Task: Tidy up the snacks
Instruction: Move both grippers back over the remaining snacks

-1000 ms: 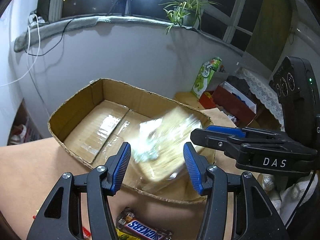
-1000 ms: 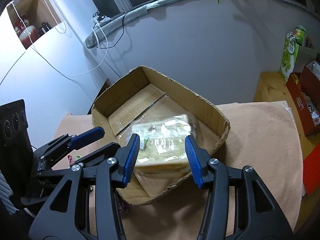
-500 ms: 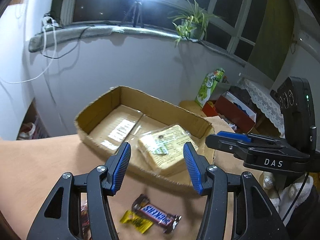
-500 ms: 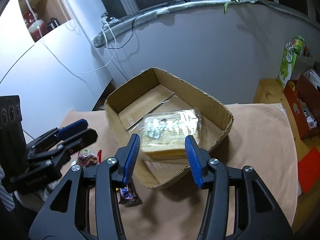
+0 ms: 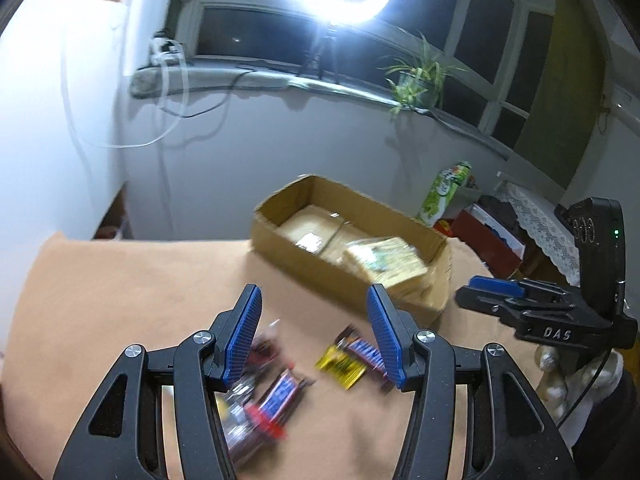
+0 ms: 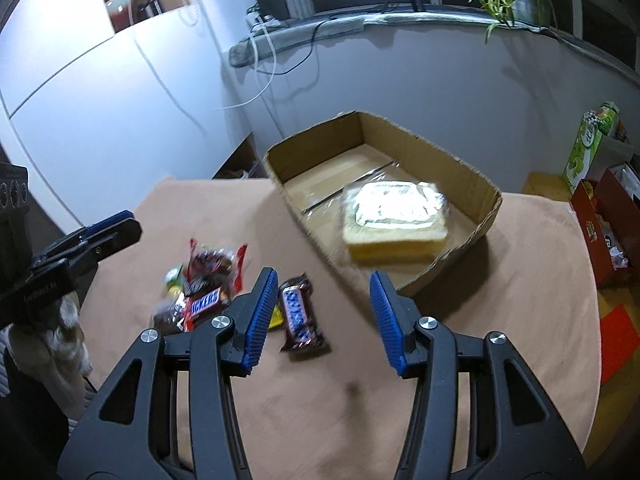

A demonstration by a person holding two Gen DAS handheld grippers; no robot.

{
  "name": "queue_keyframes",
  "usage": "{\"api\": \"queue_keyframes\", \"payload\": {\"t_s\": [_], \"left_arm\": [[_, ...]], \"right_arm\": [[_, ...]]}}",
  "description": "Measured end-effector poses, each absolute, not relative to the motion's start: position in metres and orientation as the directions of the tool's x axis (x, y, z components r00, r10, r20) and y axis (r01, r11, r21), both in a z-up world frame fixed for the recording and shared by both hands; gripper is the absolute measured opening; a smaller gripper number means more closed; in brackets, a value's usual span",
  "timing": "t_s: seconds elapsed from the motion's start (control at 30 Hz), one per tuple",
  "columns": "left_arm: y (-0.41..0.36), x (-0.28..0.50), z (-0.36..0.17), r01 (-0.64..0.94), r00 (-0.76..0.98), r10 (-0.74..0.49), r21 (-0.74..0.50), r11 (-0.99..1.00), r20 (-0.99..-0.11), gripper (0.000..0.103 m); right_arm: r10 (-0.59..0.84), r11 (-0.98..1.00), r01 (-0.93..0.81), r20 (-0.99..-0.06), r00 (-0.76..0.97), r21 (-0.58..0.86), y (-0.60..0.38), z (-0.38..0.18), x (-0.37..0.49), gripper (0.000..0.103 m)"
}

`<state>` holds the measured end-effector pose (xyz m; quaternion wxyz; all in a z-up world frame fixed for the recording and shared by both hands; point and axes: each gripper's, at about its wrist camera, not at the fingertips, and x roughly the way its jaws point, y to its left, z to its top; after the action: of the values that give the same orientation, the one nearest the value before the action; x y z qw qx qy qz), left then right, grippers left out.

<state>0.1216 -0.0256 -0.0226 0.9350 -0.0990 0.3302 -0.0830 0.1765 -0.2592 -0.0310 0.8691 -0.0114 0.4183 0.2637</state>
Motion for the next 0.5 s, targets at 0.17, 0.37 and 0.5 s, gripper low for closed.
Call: {"api": "queue_keyframes", "payload": {"t_s": [0.17,0.37,0.5], "left_arm": [[0.006,0.092,-0.038,0.016,0.760,-0.168,-0.240,0.971,-0.628,0.053],[0.029,0.072,-0.057,-0.038,0.732,-0.138,-0.242,0.969,-0.667,0.053],[0.026,0.065,-0.072,-0.023,0.703,-0.146,-0.228,0.973,-0.696,0.053]], "right_arm": [[0.444,0.853,-0.486,-0.757,0.478,0.194,-0.252,-0.046,0.164,0.050],[0.436,0.847,-0.493,-0.790,0.431,0.199,-0.242,-0.068,0.160,0.050],[0.427,0.843,-0.502,-0.811,0.400,0.196,-0.237,-0.081,0.162,0.050]]}}
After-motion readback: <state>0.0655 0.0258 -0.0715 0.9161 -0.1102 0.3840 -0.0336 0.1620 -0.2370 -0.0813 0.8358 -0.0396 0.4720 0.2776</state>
